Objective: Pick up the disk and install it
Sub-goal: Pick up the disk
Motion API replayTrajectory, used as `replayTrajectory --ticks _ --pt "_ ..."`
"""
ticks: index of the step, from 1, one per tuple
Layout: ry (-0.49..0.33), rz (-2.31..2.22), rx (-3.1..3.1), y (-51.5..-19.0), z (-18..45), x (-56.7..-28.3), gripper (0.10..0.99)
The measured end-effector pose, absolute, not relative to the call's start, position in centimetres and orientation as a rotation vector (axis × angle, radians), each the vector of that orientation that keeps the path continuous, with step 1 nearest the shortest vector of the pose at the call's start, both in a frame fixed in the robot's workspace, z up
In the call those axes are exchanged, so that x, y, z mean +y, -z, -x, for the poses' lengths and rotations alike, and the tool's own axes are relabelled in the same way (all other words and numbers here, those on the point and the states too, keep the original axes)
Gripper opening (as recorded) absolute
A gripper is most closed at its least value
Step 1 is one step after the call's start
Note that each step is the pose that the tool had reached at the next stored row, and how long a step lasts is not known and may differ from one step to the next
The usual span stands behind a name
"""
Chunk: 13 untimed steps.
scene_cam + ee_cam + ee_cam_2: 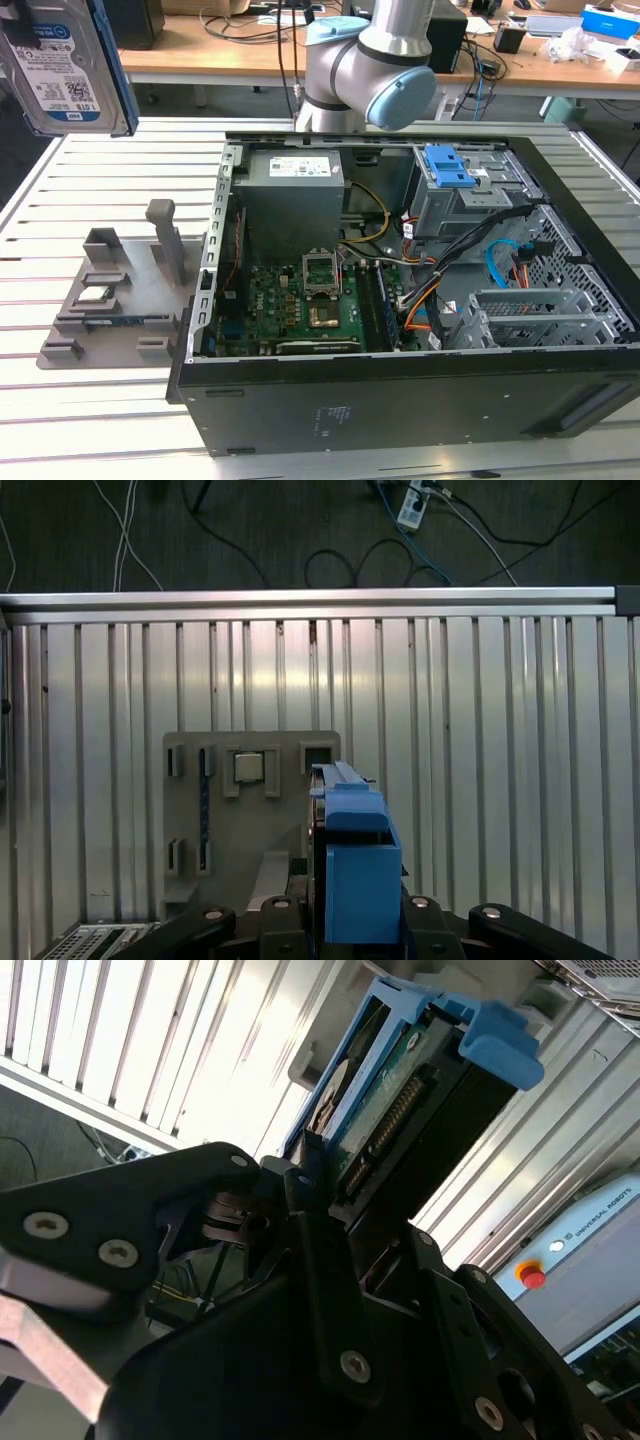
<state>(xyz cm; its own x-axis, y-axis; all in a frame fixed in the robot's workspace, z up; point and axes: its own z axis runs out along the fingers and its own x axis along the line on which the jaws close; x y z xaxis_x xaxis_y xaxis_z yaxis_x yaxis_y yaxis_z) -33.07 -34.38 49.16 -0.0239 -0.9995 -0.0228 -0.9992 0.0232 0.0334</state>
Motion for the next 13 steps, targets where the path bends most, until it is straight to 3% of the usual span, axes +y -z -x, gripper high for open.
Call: replayTrajectory --ticks 13 --pt "0.062 -2.19 -2.242 -49.2 29.7 -34.4 0.361"
